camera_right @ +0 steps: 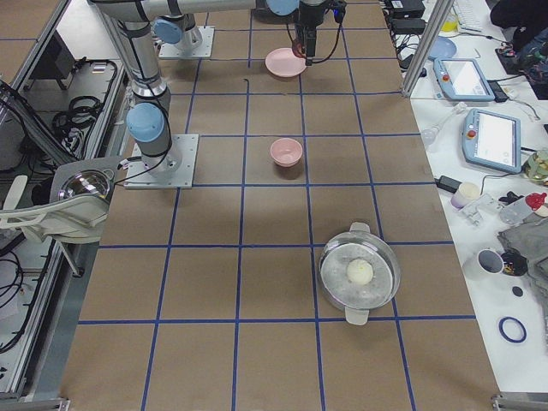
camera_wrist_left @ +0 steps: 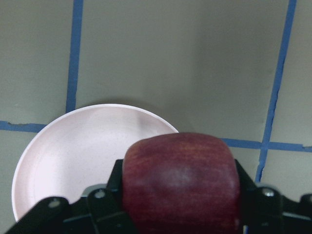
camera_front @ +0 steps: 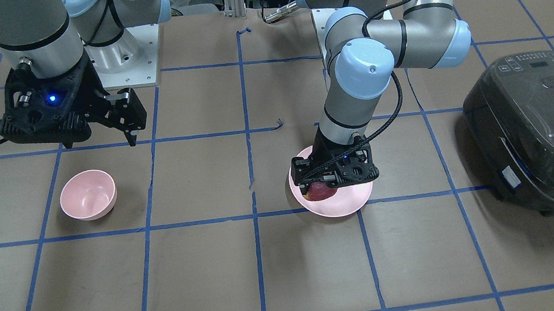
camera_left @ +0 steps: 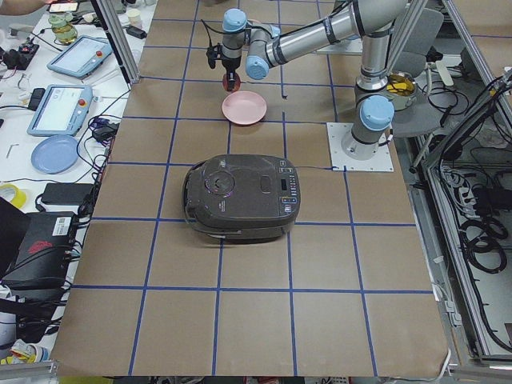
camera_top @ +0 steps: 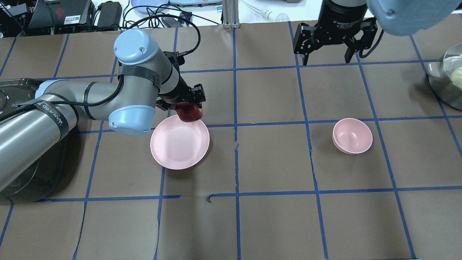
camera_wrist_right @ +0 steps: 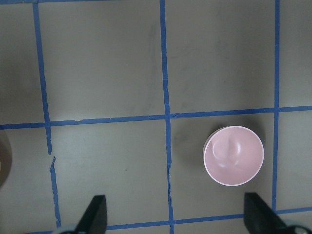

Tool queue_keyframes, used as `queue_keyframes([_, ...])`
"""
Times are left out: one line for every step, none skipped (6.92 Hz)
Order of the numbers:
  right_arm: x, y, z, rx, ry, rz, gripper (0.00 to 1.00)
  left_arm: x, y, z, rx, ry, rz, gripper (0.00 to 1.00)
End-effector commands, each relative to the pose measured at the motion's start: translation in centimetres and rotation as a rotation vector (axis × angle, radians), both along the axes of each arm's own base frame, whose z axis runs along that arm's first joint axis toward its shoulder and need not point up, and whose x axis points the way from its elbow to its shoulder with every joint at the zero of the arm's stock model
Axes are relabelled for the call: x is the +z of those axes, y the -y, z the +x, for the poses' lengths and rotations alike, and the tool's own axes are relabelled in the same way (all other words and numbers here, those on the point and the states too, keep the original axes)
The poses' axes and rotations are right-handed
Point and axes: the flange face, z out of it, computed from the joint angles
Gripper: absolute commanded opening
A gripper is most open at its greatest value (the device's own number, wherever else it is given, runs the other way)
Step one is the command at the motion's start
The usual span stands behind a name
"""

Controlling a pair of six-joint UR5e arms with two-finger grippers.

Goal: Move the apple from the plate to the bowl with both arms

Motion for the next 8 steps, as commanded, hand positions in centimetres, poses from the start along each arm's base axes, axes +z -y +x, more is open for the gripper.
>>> queue_keyframes([0.0,0.0,0.0,0.000,0.001,0.000,1.00,0.4,0.0,-0.3,0.002,-0.004,-0.006,0.00])
queue_keyframes([0.0,0.0,0.1,0.000,0.006,0.001,1.00,0.3,0.0,-0.4,0.004,-0.019,-0.002,0.00])
queue_keyframes([-0.9,0.2,-0.3,-0.003,0.006,0.018,1.00,-0.1,-0.2,-0.7,0.021,-0.021,0.009,0.00])
queue_keyframes([-1.8,0.9,-1.6,0.026,0.006,0.037,1.00,0.0,-0.2,-1.1,0.029,-0.026,0.009,0.00])
queue_keyframes([-4.2,1.4,-6.4,0.051,0.011,0.099,1.00,0.1,-0.2,-1.3,0.030,-0.042,0.007,0.00])
queue_keyframes([-8.0,1.0,-10.4,0.013,0.024,0.172,1.00,0.5,0.0,-1.4,0.029,-0.058,-0.001,0.00])
queue_keyframes([-12.6,1.0,-14.0,0.028,0.030,0.169,0.99,1.0,0.2,-1.4,0.030,-0.059,-0.007,0.00])
queue_keyframes([-17.9,-0.3,-18.0,0.015,0.043,0.172,0.98,0.9,0.4,-1.4,0.029,-0.060,-0.005,0.00])
